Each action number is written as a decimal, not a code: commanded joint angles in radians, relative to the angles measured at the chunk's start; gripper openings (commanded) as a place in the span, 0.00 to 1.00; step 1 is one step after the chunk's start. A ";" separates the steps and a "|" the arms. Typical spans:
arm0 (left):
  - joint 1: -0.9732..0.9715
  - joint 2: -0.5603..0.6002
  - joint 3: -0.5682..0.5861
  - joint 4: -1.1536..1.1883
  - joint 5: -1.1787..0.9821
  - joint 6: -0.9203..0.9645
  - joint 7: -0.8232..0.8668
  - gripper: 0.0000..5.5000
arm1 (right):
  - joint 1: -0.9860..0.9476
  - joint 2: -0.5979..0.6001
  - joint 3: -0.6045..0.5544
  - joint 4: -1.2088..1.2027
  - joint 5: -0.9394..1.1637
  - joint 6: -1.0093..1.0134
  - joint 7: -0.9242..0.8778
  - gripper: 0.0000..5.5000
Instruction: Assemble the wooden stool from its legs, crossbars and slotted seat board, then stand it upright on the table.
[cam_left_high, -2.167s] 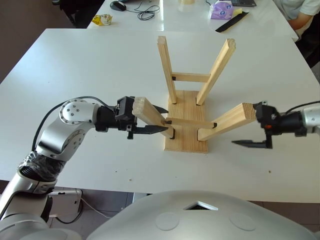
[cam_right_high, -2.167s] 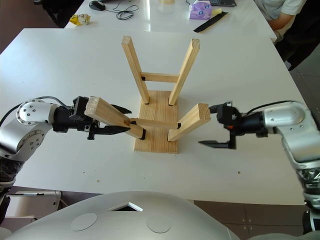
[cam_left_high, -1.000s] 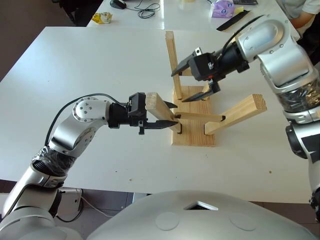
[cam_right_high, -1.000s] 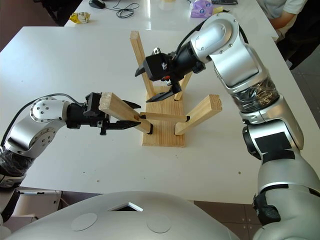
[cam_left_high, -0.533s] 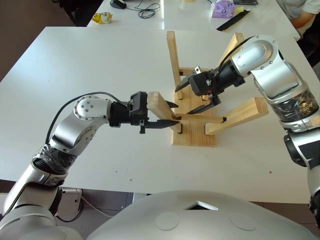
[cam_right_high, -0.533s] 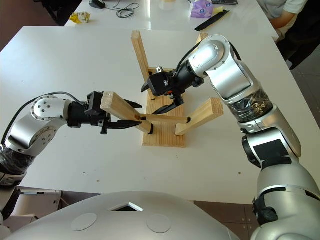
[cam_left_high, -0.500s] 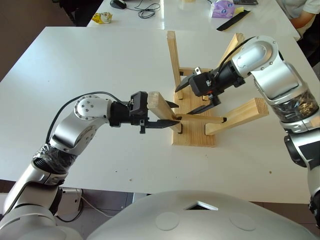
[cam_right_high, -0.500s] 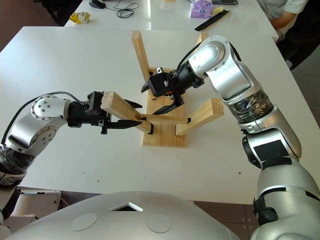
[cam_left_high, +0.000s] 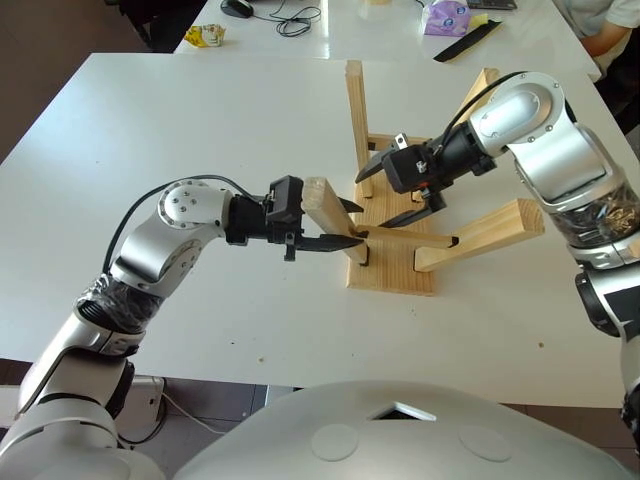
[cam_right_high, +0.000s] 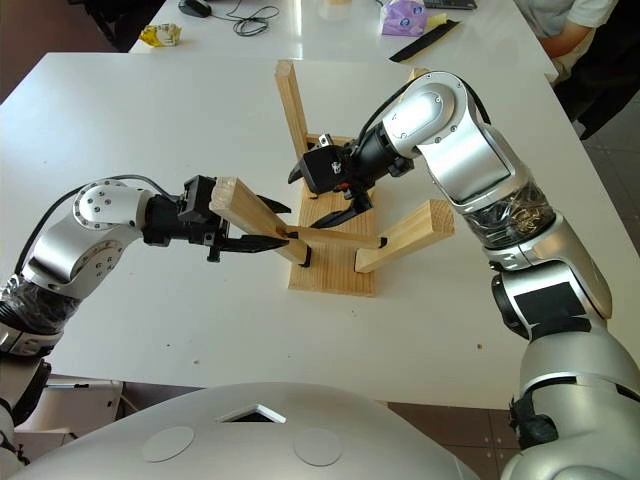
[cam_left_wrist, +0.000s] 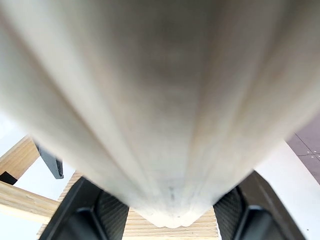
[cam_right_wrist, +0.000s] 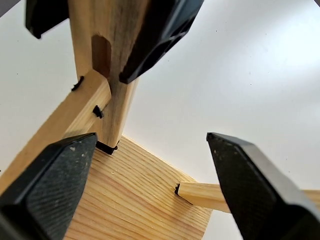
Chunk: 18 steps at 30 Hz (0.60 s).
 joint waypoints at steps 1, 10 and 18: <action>0.054 -0.011 -0.226 0.199 0.364 0.130 0.034 0.37 | 0.059 0.050 0.046 -0.052 0.022 0.024 0.028 0.74; 0.028 -0.017 -0.281 0.250 0.411 0.094 0.018 0.37 | 0.066 0.052 0.045 -0.077 0.044 0.051 0.024 0.74; -0.030 -0.044 -0.295 0.273 0.424 0.090 0.027 0.37 | 0.062 0.054 0.032 -0.057 0.041 0.048 0.011 0.74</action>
